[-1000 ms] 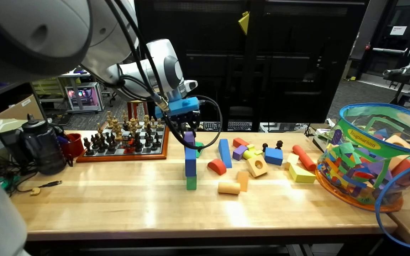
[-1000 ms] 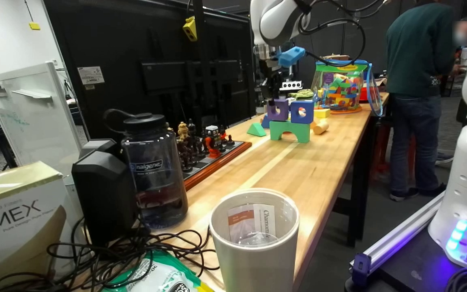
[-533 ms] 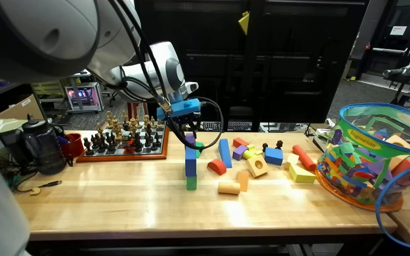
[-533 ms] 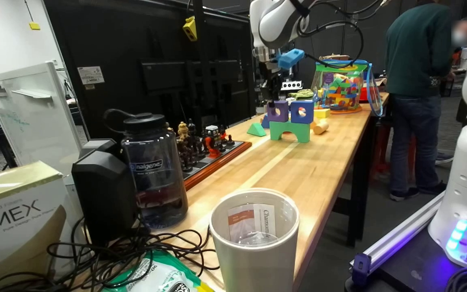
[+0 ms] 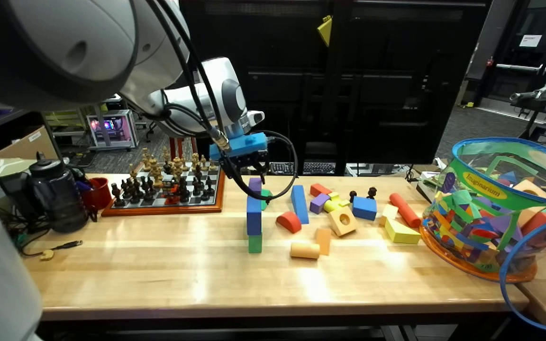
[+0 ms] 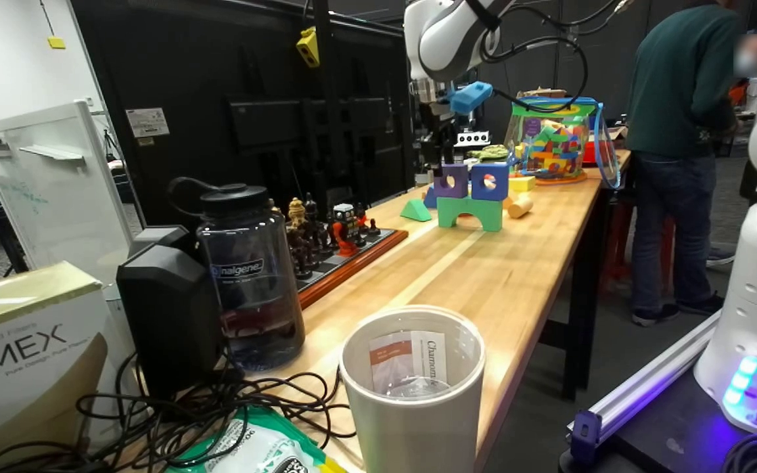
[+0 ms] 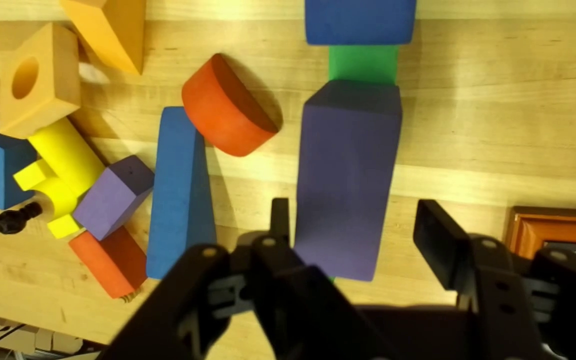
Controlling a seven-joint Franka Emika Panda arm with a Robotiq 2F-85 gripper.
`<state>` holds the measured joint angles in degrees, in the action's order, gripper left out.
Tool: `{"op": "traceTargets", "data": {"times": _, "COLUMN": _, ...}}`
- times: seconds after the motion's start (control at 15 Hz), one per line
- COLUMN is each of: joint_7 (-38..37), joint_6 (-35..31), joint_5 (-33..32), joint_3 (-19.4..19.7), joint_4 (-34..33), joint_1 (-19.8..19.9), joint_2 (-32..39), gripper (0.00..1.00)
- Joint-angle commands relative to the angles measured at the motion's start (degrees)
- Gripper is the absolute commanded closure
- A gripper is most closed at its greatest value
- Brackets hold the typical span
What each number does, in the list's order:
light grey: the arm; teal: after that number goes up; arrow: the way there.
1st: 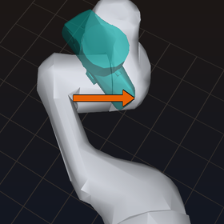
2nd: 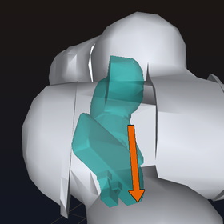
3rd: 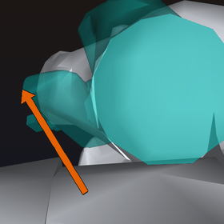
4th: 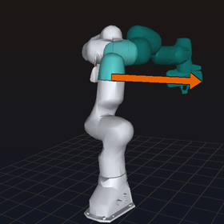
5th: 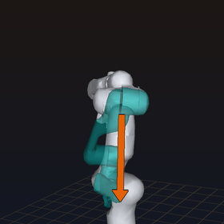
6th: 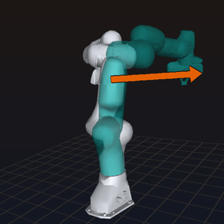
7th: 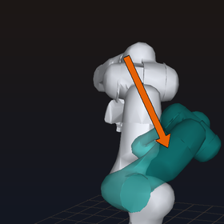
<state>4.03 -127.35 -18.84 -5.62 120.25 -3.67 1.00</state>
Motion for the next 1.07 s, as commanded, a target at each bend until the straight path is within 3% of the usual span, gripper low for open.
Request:
{"op": "traceTargets", "data": {"times": 0.0, "joint_7": 0.0, "joint_6": 0.1, "joint_5": 0.1, "joint_3": 0.4, "joint_4": -0.1, "joint_1": -0.4, "joint_2": 0.0, "gripper": 0.34}}
{"op": "traceTargets", "data": {"times": 0.4, "joint_7": 0.0, "joint_6": 0.1, "joint_5": 0.1, "joint_3": 0.4, "joint_4": -0.3, "joint_1": -0.4, "joint_2": 0.2, "gripper": 0.34}}
{"op": "traceTargets", "data": {"times": 0.47, "joint_7": 0.0, "joint_6": 0.1, "joint_5": 0.1, "joint_3": 0.4, "joint_4": -0.3, "joint_1": -0.4, "joint_2": 0.2, "gripper": 0.09}}
{"op": "traceTargets", "data": {"times": 0.73, "joint_7": 0.6, "joint_6": -0.1, "joint_5": 0.4, "joint_3": 0.4, "joint_4": -0.3, "joint_1": -0.4, "joint_2": 0.1, "gripper": 0.00}}
{"op": "traceTargets", "data": {"times": 1.0, "joint_7": 0.3, "joint_6": -0.3, "joint_5": 0.4, "joint_3": 0.3, "joint_4": 0.0, "joint_1": -0.5, "joint_2": -0.8, "gripper": 0.00}}
